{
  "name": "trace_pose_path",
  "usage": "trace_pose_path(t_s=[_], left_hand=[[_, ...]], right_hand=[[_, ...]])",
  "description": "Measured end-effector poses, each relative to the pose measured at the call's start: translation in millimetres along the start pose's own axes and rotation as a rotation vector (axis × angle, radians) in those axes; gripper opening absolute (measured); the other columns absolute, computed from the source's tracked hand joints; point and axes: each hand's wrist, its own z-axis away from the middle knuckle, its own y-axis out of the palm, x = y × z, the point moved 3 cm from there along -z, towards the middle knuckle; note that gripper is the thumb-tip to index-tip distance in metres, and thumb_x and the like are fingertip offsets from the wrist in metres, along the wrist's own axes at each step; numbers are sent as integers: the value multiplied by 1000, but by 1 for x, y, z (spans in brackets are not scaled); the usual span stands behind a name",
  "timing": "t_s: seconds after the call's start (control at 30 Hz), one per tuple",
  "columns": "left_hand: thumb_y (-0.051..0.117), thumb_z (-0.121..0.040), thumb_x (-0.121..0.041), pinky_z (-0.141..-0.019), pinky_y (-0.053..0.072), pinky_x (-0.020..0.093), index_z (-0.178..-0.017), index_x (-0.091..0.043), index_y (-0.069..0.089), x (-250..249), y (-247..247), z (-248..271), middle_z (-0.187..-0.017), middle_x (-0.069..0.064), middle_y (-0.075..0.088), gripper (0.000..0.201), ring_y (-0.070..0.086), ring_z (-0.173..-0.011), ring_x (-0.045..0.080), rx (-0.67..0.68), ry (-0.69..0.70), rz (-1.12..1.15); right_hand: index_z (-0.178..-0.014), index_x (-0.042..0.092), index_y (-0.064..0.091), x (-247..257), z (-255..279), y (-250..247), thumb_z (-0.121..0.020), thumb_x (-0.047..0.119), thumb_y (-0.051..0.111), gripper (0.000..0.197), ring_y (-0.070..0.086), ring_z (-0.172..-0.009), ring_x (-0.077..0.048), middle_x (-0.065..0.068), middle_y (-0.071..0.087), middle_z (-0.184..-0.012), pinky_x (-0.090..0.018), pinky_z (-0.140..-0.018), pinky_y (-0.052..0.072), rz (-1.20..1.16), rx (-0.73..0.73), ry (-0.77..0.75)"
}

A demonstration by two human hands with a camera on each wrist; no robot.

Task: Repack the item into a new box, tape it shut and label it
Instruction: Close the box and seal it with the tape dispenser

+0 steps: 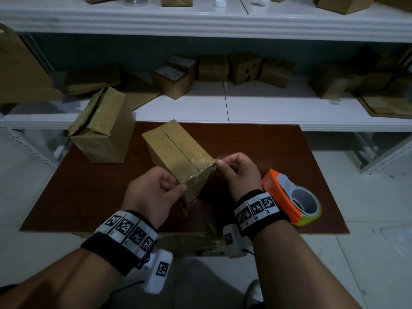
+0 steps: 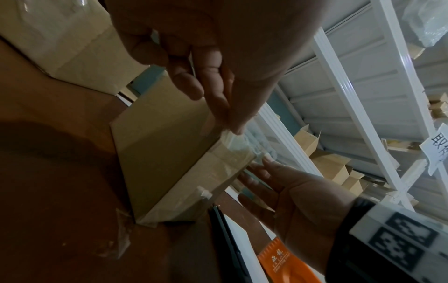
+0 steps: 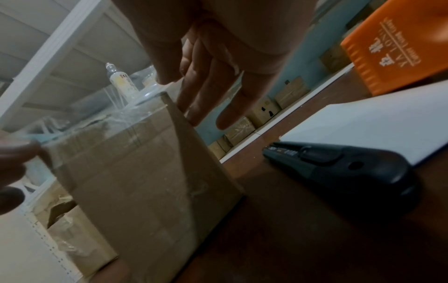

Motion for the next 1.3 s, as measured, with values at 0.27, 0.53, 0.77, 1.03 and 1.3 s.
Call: trace_pose_path(t_s=[0.27, 0.53, 0.77, 1.03, 1.3], left_hand=[[69, -86, -48, -82, 48, 33, -121, -31, 65, 6, 1, -5, -68, -25, 64, 40, 54, -95, 6, 6, 174, -121], [62, -83, -57, -81, 42, 37, -111, -33, 71, -1, -1, -12, -64, -21, 52, 38, 46, -86, 7, -61, 357, -412], [56, -76, -66, -103, 37, 39, -107, -32, 68, -9, -1, -14, -129, -16, 53, 48, 43, -127, 10, -55, 406, -557], [48, -82, -74, -90, 46, 33, -110, -32, 60, -15, 2, -23, -111, -16, 62, 52, 59, -104, 8, -54, 431, -663], [52, -82, -72, -85, 47, 34, -107, -30, 63, -16, 1, -22, -105, -13, 64, 50, 61, -100, 12, -41, 439, -707]], right_hand=[[-83, 21, 65, -2, -4, 3, -89, 23, 75, 12, 70, -82, -16, -1, 73, -87, -36, -77, 61, -19, 18, 1], [-82, 22, 67, -9, -7, 7, -90, 20, 74, 11, 69, -78, -13, -2, 74, -86, -26, -69, 55, -115, 46, 41], [-90, 13, 72, -7, -6, 8, -92, 13, 72, 2, 65, -67, 2, 1, 72, -81, -11, -60, 48, -220, 52, 71], [-106, 18, 69, -12, -7, 14, -90, 12, 74, 19, 75, -85, -13, -1, 79, -90, -27, -76, 59, -344, 54, 181], [-74, 16, 70, -13, -10, 21, -82, 21, 80, 14, 70, -77, -22, -3, 73, -76, -34, -72, 59, -235, -96, 191]])
